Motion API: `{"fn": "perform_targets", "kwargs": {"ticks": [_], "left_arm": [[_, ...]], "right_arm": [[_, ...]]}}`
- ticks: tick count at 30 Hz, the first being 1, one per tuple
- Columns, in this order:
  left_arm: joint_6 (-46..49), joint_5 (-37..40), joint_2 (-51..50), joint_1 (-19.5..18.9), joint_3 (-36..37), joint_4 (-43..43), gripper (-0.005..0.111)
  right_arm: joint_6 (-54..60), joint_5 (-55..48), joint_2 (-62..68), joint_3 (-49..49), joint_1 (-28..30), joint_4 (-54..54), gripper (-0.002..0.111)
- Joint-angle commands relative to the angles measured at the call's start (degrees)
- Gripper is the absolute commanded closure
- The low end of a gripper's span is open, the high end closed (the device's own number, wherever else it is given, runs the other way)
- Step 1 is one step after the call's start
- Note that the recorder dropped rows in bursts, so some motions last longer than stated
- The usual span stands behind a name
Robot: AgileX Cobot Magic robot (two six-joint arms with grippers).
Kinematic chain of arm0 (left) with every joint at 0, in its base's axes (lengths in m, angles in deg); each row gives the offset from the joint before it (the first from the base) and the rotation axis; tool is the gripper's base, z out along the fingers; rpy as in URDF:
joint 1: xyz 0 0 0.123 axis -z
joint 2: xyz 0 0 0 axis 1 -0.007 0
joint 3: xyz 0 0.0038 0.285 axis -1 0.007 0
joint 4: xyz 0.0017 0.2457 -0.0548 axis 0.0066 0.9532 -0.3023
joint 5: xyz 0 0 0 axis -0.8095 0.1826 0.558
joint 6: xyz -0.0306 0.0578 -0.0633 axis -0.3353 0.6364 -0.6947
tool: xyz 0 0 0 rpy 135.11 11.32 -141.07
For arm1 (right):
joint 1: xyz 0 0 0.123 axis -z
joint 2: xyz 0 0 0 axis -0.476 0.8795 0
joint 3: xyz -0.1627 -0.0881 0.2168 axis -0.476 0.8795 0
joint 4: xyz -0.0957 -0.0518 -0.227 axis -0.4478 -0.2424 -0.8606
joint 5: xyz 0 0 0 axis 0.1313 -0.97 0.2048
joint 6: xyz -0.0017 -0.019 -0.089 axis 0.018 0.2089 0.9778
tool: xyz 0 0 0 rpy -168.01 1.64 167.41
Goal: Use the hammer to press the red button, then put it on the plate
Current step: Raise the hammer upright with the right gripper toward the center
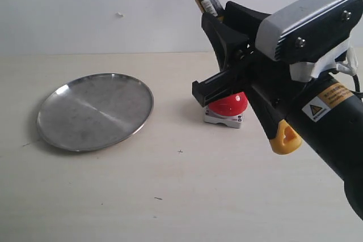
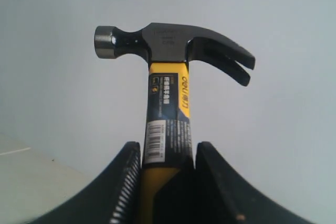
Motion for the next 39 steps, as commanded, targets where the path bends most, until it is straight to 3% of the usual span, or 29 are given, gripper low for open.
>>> {"fn": "perform_targets", "kwargs": {"ticks": [1, 15, 19, 23, 28, 30, 35, 39], "left_arm": [[0.05, -0.12, 0.37, -0.03, -0.02, -0.33, 0.107], [2.43, -2.86, 0.37, -0.03, -0.02, 0.02, 0.107], [2.6, -6.75, 0.37, -0.03, -0.02, -8.62, 0.107], [4.09, -9.65, 0.37, -0.03, -0.02, -12.05, 0.107], [2.16, -16.36, 0.37, -0.03, -0.02, -26.62, 0.107], [2.18, -19.85, 0.37, -0.03, -0.02, -28.47, 0.107], [-5.31, -26.53, 0.37, -0.03, -0.62, -27.91, 0.107], [-12.76, -33.34, 0.06, -0.03, -3.67, -18.38, 0.107]], "right_arm": [[0.37, 5.1, -1.86, -0.91, -0.11, 0.86, 0.108], [-3.69, 5.1, -2.23, -0.91, -0.11, 1.45, 0.108], [-3.69, 5.1, -2.23, -0.91, -0.11, 1.45, 0.108], [-3.69, 5.1, -2.23, -0.91, -0.11, 1.45, 0.108], [-3.69, 5.1, -2.23, -0.91, -0.11, 1.45, 0.108], [-3.69, 5.1, -2.23, -0.91, -0.11, 1.45, 0.108], [-3.69, 5.1, -2.23, -0.91, -0.11, 1.45, 0.108], [-3.69, 5.1, -2.23, -0.91, -0.11, 1.45, 0.108]]}}
